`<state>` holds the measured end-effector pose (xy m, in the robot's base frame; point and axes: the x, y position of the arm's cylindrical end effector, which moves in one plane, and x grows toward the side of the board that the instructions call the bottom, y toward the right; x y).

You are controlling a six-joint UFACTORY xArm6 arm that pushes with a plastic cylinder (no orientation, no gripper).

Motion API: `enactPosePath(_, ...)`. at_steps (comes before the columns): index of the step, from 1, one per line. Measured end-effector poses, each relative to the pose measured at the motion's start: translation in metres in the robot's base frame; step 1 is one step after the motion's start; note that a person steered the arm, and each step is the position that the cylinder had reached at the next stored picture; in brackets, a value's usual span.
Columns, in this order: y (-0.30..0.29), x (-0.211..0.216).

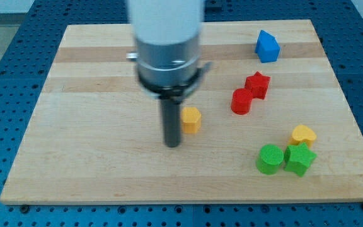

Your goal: Move the yellow hexagon closer to the red circle

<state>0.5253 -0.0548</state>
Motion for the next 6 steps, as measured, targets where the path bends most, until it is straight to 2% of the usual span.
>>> enactPosePath(1,-0.068,-0.008)
enactPosePath(2,-0.06,-0.033)
enactPosePath(4,0.077,-0.042)
enactPosePath(5,0.086,-0.042)
enactPosePath(6,0.049,-0.049)
